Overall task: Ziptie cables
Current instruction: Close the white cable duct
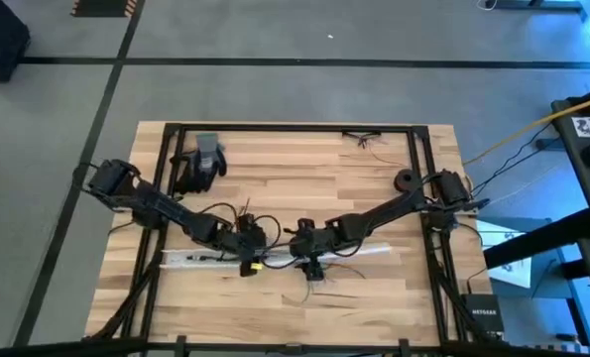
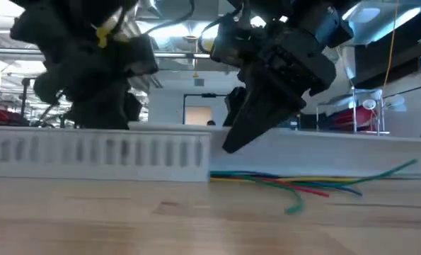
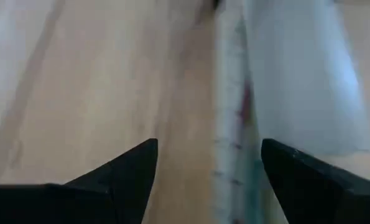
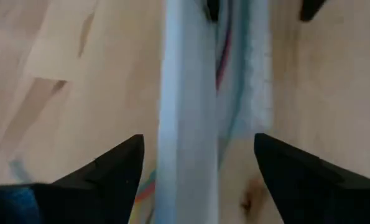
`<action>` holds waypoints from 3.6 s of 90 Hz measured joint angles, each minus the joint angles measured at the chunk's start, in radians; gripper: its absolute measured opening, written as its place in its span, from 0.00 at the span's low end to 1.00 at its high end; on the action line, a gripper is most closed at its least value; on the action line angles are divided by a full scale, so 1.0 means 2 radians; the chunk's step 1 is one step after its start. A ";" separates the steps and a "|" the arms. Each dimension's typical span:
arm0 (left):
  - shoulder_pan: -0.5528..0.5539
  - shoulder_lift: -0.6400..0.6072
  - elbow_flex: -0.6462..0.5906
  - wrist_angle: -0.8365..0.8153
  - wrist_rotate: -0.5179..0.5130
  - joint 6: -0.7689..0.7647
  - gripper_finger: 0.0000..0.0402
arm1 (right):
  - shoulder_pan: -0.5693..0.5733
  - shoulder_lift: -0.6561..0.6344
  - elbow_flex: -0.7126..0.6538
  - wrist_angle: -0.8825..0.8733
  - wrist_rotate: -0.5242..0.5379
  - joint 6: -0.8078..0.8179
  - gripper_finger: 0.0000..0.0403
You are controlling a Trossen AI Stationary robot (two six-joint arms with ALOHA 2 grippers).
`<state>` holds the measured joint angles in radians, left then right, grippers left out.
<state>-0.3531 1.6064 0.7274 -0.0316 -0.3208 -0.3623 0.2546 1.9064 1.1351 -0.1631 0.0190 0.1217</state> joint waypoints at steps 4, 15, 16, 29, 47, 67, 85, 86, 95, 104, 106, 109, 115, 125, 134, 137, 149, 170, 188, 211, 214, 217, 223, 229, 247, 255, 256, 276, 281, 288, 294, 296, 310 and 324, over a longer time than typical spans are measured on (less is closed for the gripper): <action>0.000 -0.002 0.002 0.007 -0.002 -0.001 0.70 | 0.000 -0.007 0.000 -0.007 0.009 0.000 0.74; 0.000 0.000 0.000 0.002 -0.003 0.000 0.70 | 0.000 -0.027 0.000 -0.033 0.022 0.000 0.74; 0.000 0.000 0.000 0.003 -0.003 0.000 0.70 | 0.000 -0.029 0.000 -0.035 0.022 0.000 0.74; 0.000 -0.002 0.000 0.009 -0.004 0.001 0.70 | 0.000 -0.041 0.000 -0.054 0.016 0.001 0.74; -0.001 -0.002 0.000 0.010 -0.004 0.001 0.70 | 0.005 -0.023 0.000 -0.065 -0.017 0.002 0.73; -0.001 -0.002 0.000 0.011 -0.004 0.000 0.70 | 0.019 -0.002 -0.001 -0.071 0.061 0.000 0.46; -0.001 -0.002 0.000 0.012 -0.004 -0.002 0.70 | 0.059 -0.008 0.020 -0.113 0.151 -0.029 0.05; -0.001 -0.002 0.000 0.012 -0.004 -0.002 0.70 | 0.061 -0.008 0.023 -0.118 0.157 -0.030 0.04; 0.001 -0.002 0.004 0.010 -0.004 -0.003 0.70 | 0.082 -0.009 0.047 -0.165 0.221 -0.027 0.07; 0.001 -0.013 0.016 0.001 -0.004 -0.002 0.70 | 0.097 -0.009 0.062 -0.198 0.264 -0.018 0.08; 0.001 -0.017 0.018 -0.003 -0.004 -0.002 0.70 | 0.101 -0.009 0.065 -0.204 0.274 -0.016 0.07; 0.001 -0.023 0.023 -0.013 -0.005 -0.002 0.70 | 0.106 -0.009 0.069 -0.214 0.291 -0.013 0.06; 0.001 -0.039 0.034 -0.034 -0.005 -0.004 0.70 | 0.118 -0.009 0.074 -0.224 0.324 -0.009 0.03; 0.000 -0.073 0.043 -0.071 -0.007 -0.027 0.70 | 0.126 -0.009 0.074 -0.219 0.357 0.010 0.04; 0.000 -0.105 0.043 -0.094 -0.010 -0.047 0.70 | 0.131 -0.009 0.074 -0.215 0.385 0.032 0.06; 0.000 -0.113 0.043 -0.101 -0.012 -0.052 0.70 | 0.132 -0.009 0.074 -0.212 0.396 0.035 0.06; 0.000 -0.131 0.042 -0.127 -0.015 -0.056 0.70 | 0.122 0.000 0.074 -0.181 0.398 0.025 0.03; -0.001 -0.131 0.041 -0.227 -0.013 -0.110 0.70 | 0.103 0.039 0.074 -0.137 0.370 0.007 0.05; -0.014 -0.131 0.041 -0.231 -0.020 -0.117 0.70 | 0.105 0.040 0.073 -0.126 0.342 0.003 0.04; -0.028 -0.128 0.041 -0.210 -0.030 -0.133 0.70 | 0.108 0.040 0.073 -0.118 0.323 0.003 0.04; -0.031 -0.127 0.041 -0.201 -0.031 -0.133 0.70 | 0.108 0.040 0.073 -0.116 0.325 0.003 0.04; -0.035 -0.127 0.041 -0.190 -0.031 -0.133 0.70 | 0.108 0.040 0.073 -0.114 0.326 0.003 0.04; -0.046 -0.126 0.041 -0.172 -0.032 -0.129 0.70 | 0.108 0.040 0.073 -0.114 0.326 0.002 0.04; -0.059 -0.126 0.041 -0.151 -0.032 -0.122 0.70 | 0.108 0.040 0.073 -0.119 0.334 0.002 0.04; -0.096 -0.122 0.041 -0.130 -0.107 -0.135 0.70 | 0.130 0.027 0.073 -0.193 0.416 0.028 0.04; -0.098 -0.116 0.041 -0.128 -0.123 -0.136 0.70 | 0.141 0.022 0.073 -0.208 0.445 0.044 0.04; -0.097 -0.115 0.041 -0.127 -0.123 -0.133 0.70 | 0.141 0.022 0.073 -0.208 0.445 0.044 0.04; -0.076 -0.080 0.041 -0.078 -0.125 -0.041 0.70 | 0.140 0.021 0.073 -0.205 0.440 0.041 0.04; -0.071 -0.072 0.041 -0.065 -0.125 -0.017 0.70 | 0.141 0.021 0.073 -0.204 0.440 0.040 0.04; -0.065 -0.062 0.041 -0.046 -0.125 0.013 0.68 | 0.141 0.021 0.073 -0.203 0.439 0.040 0.04; -0.062 -0.061 0.041 -0.034 -0.125 0.037 0.62 | 0.141 0.021 0.073 -0.203 0.435 0.040 0.04; -0.061 -0.060 0.041 -0.030 -0.125 0.045 0.60 | 0.141 0.021 0.073 -0.203 0.432 0.040 0.04; -0.050 -0.060 0.041 -0.027 -0.124 0.086 0.36 | 0.141 0.021 0.073 -0.186 0.427 0.032 0.04; -0.038 -0.057 0.041 -0.028 -0.121 0.116 0.09 | 0.136 0.021 0.073 -0.147 0.429 0.016 0.05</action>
<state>-0.4287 1.4922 0.8093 -0.0872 -0.5632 -0.1301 0.5260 1.9491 1.2819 -0.4567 0.8768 0.1533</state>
